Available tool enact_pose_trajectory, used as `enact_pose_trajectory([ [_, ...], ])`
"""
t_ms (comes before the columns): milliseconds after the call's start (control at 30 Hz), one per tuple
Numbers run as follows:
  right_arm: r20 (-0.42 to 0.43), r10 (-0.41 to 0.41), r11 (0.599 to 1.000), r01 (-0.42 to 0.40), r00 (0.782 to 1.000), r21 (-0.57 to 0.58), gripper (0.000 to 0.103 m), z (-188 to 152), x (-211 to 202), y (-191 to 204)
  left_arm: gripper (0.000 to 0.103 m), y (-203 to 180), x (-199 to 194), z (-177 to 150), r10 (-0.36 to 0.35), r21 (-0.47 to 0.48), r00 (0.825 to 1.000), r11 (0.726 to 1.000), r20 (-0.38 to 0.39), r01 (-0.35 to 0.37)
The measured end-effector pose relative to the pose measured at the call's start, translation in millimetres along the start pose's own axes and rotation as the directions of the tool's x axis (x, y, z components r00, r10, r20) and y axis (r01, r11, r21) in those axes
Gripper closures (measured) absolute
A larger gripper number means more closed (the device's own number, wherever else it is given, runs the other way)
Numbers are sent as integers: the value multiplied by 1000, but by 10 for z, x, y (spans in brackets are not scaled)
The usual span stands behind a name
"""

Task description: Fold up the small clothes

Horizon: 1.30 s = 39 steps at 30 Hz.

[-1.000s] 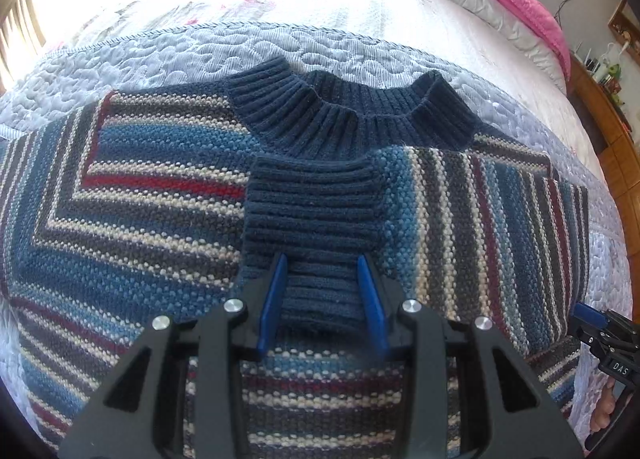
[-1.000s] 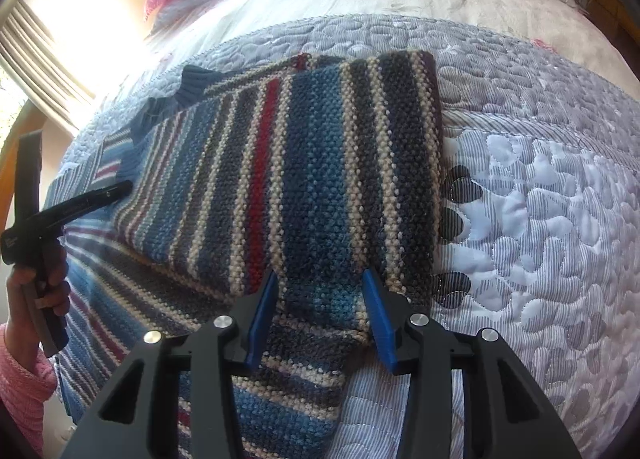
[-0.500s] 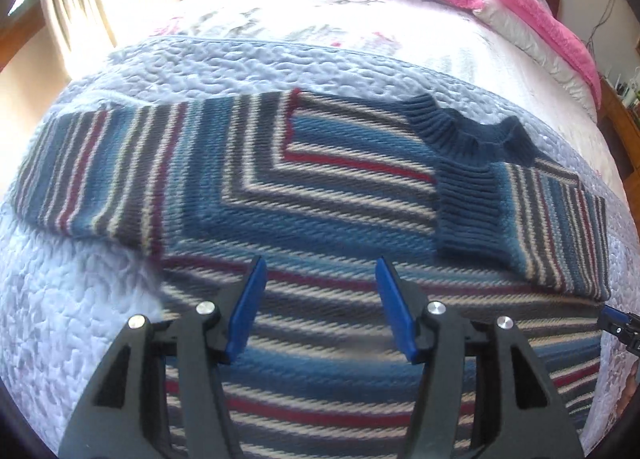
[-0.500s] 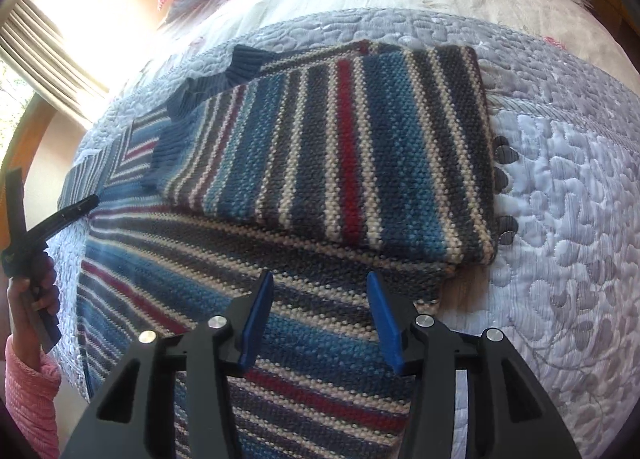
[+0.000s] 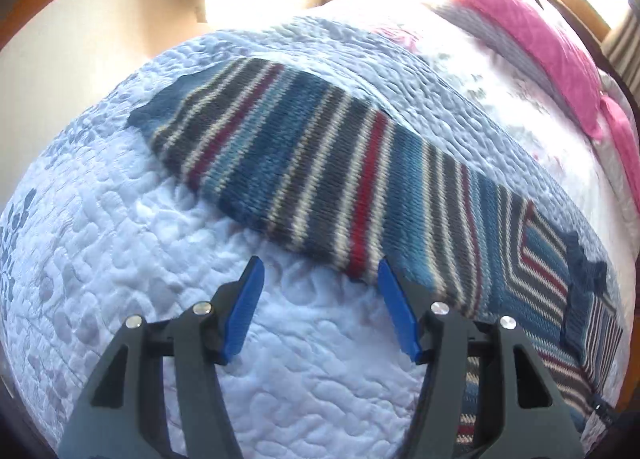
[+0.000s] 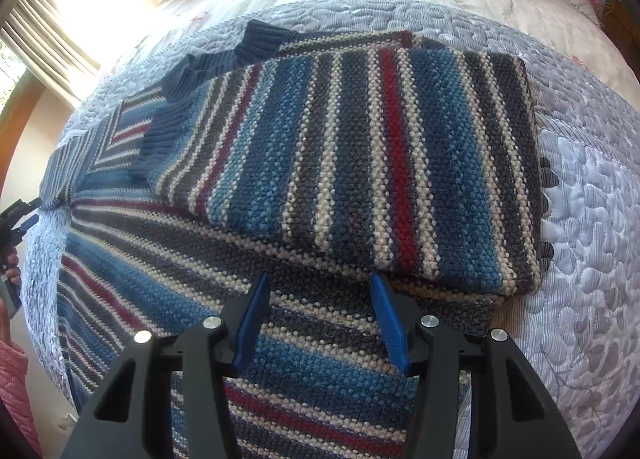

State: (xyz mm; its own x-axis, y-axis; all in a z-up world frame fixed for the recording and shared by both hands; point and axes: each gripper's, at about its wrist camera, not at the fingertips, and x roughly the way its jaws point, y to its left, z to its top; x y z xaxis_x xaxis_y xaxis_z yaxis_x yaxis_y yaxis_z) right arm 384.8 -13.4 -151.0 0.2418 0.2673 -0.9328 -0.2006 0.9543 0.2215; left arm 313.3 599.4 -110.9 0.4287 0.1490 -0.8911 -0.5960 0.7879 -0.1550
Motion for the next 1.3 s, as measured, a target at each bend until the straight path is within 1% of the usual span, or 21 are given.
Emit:
enact_pose_trajectory([
  [200, -4, -12, 1000, 12, 1000, -10, 49, 60, 66, 23, 44, 555, 162, 331, -37, -147, 999, 989, -6, 36],
  [367, -4, -3, 1000, 3, 1000, -11, 48, 81, 108, 35, 46, 842, 288, 458, -106, -256, 994, 960, 31, 111],
  [467, -4, 3, 1000, -4, 1000, -11, 48, 79, 107, 8, 47, 927, 351, 502, -147, -299, 988, 941, 54, 157],
  [633, -2, 0, 1000, 0, 1000, -24, 46, 87, 128, 15, 47, 978, 440, 588, -191, -324, 979, 924, 72, 204],
  [767, 5, 4, 1000, -4, 1000, -29, 44, 97, 159, 26, 48, 1020, 501, 640, -240, -357, 966, 897, 100, 260],
  [833, 7, 2, 999, -2, 1000, -33, 43, 102, 172, 42, 57, 1007, 513, 640, -237, -358, 966, 897, 103, 258],
  [867, 8, 0, 999, 1, 1000, -36, 42, 102, 177, 49, 68, 992, 521, 642, -234, -350, 967, 901, 102, 255],
  [900, 9, -2, 999, 3, 1000, -39, 42, 104, 183, 61, 82, 969, 525, 640, -228, -340, 969, 907, 99, 248],
  [933, 9, -3, 999, 3, 1000, -40, 42, 107, 188, 70, 88, 949, 531, 641, -228, -328, 969, 912, 98, 248],
  [967, 11, -1, 999, 2, 1000, -40, 42, 109, 192, 78, 90, 933, 531, 643, -235, -320, 967, 912, 101, 255],
  [1067, 14, 7, 999, -6, 1000, -41, 42, 108, 196, 83, 91, 851, 449, 634, -204, -288, 971, 929, 128, 233],
  [1133, 15, 11, 999, -10, 1000, -43, 42, 109, 192, 73, 92, 769, 368, 629, -191, -266, 970, 937, 149, 226],
  [1233, 19, 16, 999, -15, 1000, -42, 41, 93, 174, 53, 92, 646, 207, 632, -207, -239, 961, 939, 185, 248],
  [1300, 23, 20, 999, -19, 1000, -41, 41, 82, 156, 38, 92, 518, 87, 630, -212, -206, 956, 945, 205, 254],
])
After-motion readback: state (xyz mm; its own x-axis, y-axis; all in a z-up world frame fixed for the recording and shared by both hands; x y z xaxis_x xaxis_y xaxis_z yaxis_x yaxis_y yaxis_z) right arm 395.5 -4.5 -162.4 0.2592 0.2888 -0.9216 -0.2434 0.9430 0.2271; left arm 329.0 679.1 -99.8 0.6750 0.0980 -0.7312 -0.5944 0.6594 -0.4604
